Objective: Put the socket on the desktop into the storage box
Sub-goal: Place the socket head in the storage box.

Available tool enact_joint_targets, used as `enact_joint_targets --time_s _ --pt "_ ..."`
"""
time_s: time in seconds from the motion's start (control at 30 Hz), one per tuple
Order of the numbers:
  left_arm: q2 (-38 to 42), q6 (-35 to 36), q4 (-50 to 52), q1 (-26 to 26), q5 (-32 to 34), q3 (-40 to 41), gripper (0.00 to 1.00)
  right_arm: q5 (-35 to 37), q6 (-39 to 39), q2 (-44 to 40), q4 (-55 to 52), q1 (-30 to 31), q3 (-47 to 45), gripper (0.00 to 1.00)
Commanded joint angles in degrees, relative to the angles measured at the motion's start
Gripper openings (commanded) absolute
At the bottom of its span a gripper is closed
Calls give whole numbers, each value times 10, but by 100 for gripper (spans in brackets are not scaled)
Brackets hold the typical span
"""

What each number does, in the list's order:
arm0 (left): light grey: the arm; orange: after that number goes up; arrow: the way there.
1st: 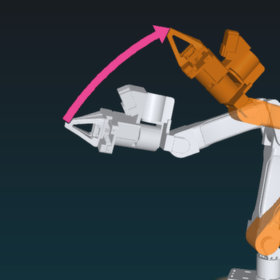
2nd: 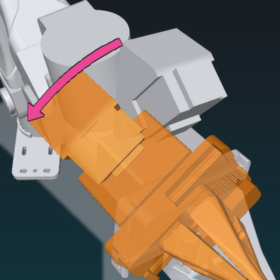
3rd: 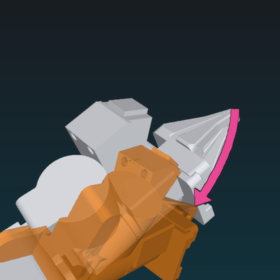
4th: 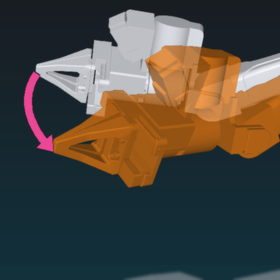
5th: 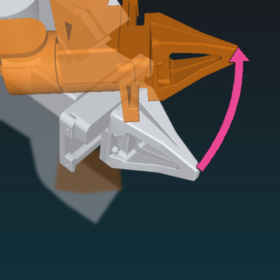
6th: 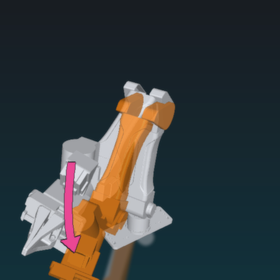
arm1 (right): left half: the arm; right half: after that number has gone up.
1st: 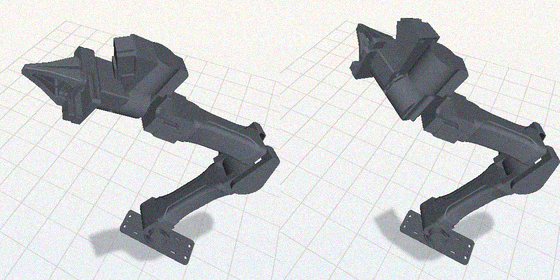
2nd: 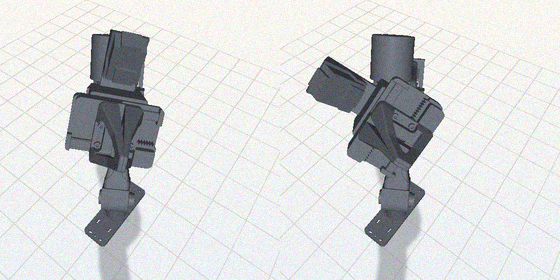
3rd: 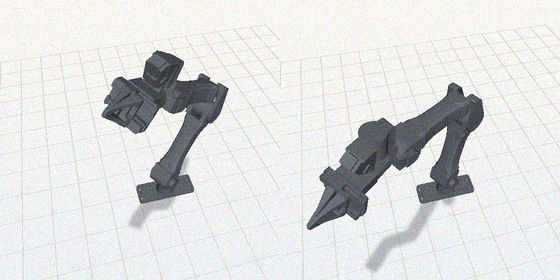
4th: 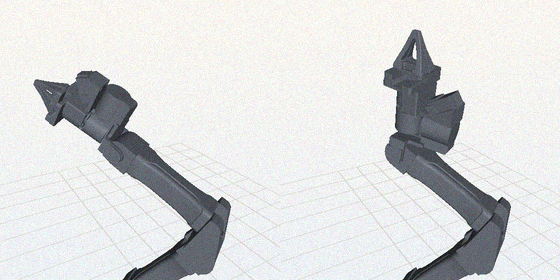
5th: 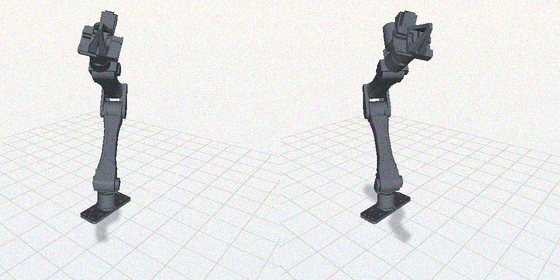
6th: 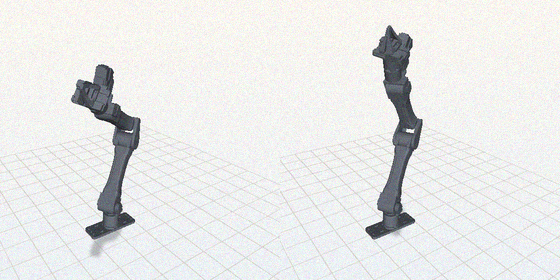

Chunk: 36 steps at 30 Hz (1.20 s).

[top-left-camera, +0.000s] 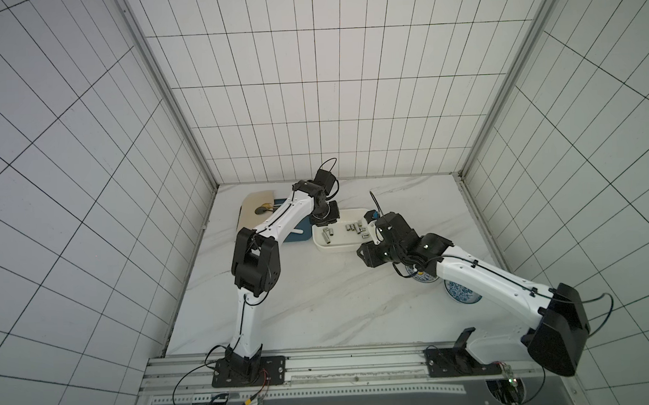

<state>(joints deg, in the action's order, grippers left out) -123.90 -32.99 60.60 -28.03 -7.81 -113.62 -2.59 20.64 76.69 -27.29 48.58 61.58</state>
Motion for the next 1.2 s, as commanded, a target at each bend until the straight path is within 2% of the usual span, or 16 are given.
enact_joint_targets --time_s 0.0,0.27,0.5,1.17 --pt "-31 3 -5 0 -13 -39 23 18 10 -16 -16 -8 -15 49" --pt "-86 1 -11 0 -27 -97 23 25 13 -20 -27 -13 -12 49" --pt "-108 -5 -42 -2 -37 -103 24 28 16 -27 -29 -17 -23 49" --pt "-145 -6 -48 -1 -44 -114 27 22 17 -26 -26 -25 -31 49"
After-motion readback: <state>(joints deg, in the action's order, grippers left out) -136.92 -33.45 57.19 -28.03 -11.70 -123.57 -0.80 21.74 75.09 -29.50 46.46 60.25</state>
